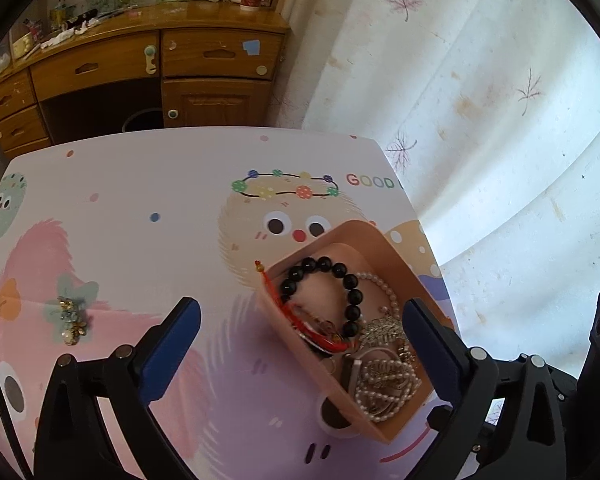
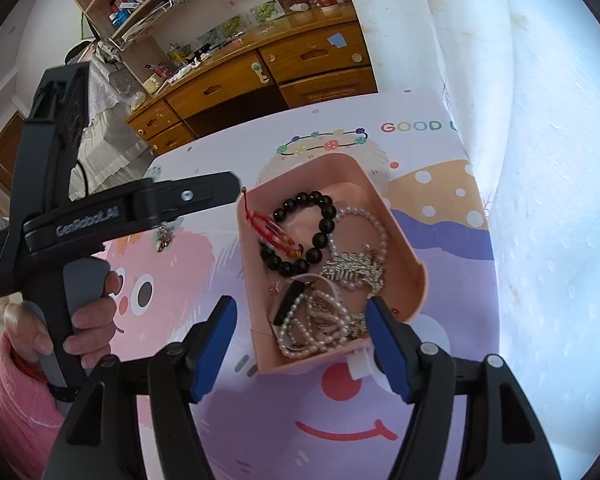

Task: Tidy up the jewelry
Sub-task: 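Move both tools back over the flower brooch on the table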

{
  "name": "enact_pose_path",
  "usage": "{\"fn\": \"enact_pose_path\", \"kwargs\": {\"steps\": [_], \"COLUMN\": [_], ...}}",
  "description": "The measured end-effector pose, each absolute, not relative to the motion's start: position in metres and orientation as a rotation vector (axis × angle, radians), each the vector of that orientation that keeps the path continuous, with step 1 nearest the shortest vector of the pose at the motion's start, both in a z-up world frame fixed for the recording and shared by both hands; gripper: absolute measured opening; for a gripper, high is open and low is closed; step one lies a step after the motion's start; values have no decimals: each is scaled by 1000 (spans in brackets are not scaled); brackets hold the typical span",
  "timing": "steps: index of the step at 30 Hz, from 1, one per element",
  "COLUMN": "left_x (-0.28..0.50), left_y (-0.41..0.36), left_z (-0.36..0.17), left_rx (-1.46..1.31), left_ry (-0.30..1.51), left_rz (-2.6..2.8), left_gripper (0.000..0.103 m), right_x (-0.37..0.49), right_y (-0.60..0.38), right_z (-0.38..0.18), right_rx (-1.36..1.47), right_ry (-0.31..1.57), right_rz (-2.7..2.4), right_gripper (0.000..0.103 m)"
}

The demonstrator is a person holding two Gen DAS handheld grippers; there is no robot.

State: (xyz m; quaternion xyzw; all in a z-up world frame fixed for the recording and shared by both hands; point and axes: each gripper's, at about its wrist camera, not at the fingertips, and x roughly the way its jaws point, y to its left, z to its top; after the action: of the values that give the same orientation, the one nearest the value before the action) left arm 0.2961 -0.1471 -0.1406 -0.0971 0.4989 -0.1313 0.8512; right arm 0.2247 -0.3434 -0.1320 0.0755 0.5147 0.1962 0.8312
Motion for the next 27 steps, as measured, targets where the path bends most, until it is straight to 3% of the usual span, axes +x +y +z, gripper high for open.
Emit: {"fn": "enact_pose_path", "kwargs": {"steps": [17,27], "left_x": [261,249], "left_y": [-14,52], "left_z": [-139,-146], "left_rx": [-193,-103], "left_ry": [1031,985], "left_rz": [-192,-151], "left_gripper": [100,100], "right_x": [213,223], "right_y": [-245,-196], "right_z": [-134,-144], "right_rx": [191,333], "right_ry": [1131,1165], "right_rz": [411,383], "right_gripper": [69,75]}}
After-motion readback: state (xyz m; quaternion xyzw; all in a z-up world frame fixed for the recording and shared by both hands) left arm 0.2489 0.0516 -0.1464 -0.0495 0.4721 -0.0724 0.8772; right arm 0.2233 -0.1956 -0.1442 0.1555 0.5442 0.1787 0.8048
